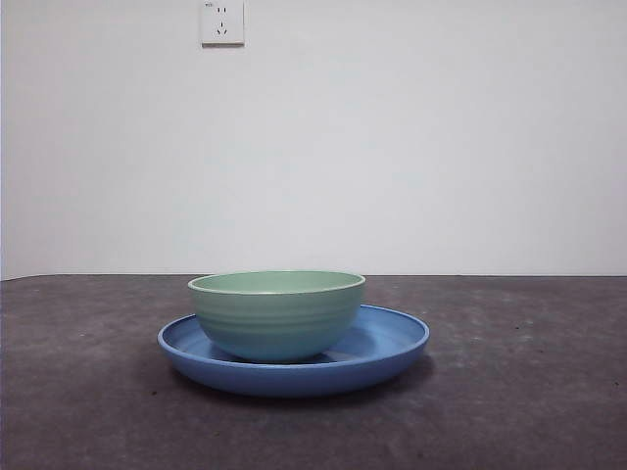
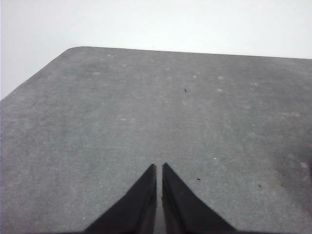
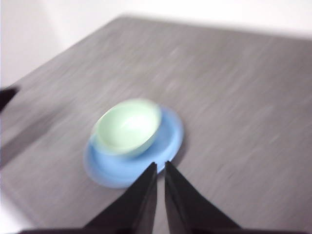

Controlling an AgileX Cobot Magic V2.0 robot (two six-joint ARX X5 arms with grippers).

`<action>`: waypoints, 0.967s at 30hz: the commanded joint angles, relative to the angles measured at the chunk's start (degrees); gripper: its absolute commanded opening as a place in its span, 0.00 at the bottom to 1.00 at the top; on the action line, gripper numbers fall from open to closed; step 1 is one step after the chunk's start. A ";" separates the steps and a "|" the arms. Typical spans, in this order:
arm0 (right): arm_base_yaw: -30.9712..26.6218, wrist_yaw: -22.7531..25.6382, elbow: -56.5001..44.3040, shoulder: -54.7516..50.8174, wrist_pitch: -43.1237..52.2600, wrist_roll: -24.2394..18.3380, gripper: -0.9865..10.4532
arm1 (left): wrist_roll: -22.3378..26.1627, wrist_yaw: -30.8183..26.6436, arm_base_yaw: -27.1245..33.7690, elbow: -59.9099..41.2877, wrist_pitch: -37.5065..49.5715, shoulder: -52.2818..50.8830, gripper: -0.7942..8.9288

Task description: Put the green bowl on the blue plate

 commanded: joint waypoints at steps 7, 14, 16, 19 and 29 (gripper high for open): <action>-11.39 6.88 -21.22 -9.16 28.37 -4.02 0.11 | 0.24 -0.15 0.02 -1.18 -0.35 -0.09 0.10; -13.81 20.48 -35.67 -16.09 36.46 -3.98 0.11 | 0.24 -0.15 0.02 -1.18 -0.35 -0.09 0.10; -13.79 21.59 -38.80 -17.42 37.40 -3.69 0.11 | 0.24 -0.15 0.02 -1.18 -0.35 -0.09 0.10; -13.79 22.86 -41.88 -18.69 37.57 -2.99 0.11 | 0.24 -0.15 0.02 -1.18 -0.35 -0.09 0.10; -13.75 23.08 -47.56 -19.74 37.88 -2.82 0.11 | 0.24 -0.15 0.02 -1.18 -0.35 -0.09 0.10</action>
